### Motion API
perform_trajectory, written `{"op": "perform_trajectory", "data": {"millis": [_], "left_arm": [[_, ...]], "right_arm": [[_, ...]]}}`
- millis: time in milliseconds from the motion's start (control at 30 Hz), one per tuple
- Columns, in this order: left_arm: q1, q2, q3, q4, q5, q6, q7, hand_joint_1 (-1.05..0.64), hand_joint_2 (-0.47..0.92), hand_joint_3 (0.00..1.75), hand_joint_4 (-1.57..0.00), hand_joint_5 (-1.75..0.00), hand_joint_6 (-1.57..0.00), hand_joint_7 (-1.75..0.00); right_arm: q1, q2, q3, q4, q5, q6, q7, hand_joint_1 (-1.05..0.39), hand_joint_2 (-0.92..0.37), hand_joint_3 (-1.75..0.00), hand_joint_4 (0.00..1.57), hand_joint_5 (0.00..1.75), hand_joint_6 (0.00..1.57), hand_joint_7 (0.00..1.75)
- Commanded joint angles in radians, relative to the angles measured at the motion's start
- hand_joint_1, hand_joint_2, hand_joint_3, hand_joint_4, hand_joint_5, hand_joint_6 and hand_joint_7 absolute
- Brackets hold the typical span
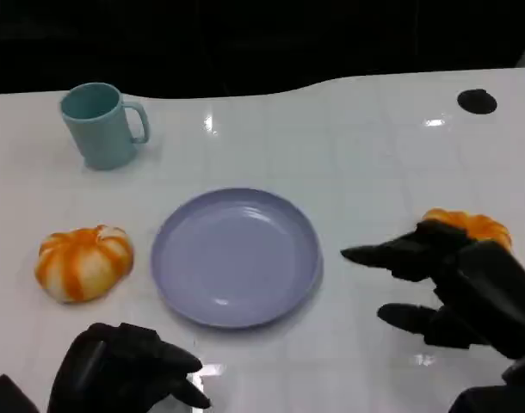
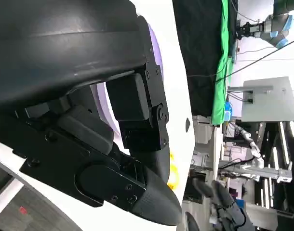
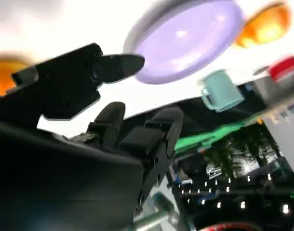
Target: Grasp the bread from the table and place it into the plate.
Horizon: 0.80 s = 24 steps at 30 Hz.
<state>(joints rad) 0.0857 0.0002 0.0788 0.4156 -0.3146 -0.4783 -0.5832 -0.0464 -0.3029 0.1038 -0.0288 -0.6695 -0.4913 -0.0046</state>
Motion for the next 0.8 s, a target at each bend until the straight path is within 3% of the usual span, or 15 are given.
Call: {"op": "perform_trajectory", "data": {"millis": [33, 100, 300, 533, 800], "left_arm": [[-0.003, 0.013, 0.002, 0.008, 0.01, -0.016, 0.004, -1.05, 0.82, 0.0, -1.57, -0.33, -1.57, -0.07], [-0.003, 0.013, 0.002, 0.005, 0.009, -0.011, 0.005, -1.05, 0.82, 0.0, -1.57, -0.33, -1.57, -0.07], [-0.008, 0.012, 0.001, 0.012, 0.008, -0.012, 0.004, -1.05, 0.82, 0.0, -1.57, -0.33, -1.57, -0.08], [-0.008, 0.01, 0.001, 0.01, 0.009, -0.007, 0.011, -1.05, 0.81, 0.0, -1.57, -0.33, -1.57, -0.08], [-0.008, 0.01, 0.002, 0.011, 0.008, -0.009, 0.009, -1.05, 0.81, 0.0, -1.57, -0.33, -1.57, -0.08]], "right_arm": [[-0.009, -0.057, 0.001, -0.093, -0.13, 0.109, 0.011, -0.41, -0.8, -0.03, 0.08, 0.72, 0.49, 0.01], [-0.008, -0.074, 0.012, -0.126, -0.195, 0.158, 0.019, -0.43, -0.8, -0.01, 0.02, 0.75, 0.47, 0.0], [-0.012, -0.098, 0.041, -0.211, -0.337, 0.307, 0.093, -0.47, -0.75, 0.0, 0.0, 0.63, 0.38, 0.0], [-0.036, -0.117, 0.052, -0.219, -0.393, 0.414, 0.143, -0.45, -0.73, 0.0, 0.0, 0.57, 0.35, 0.0], [-0.067, -0.135, 0.084, -0.157, -0.441, 0.476, 0.133, -0.45, -0.74, 0.0, 0.0, 0.56, 0.37, 0.01]]}}
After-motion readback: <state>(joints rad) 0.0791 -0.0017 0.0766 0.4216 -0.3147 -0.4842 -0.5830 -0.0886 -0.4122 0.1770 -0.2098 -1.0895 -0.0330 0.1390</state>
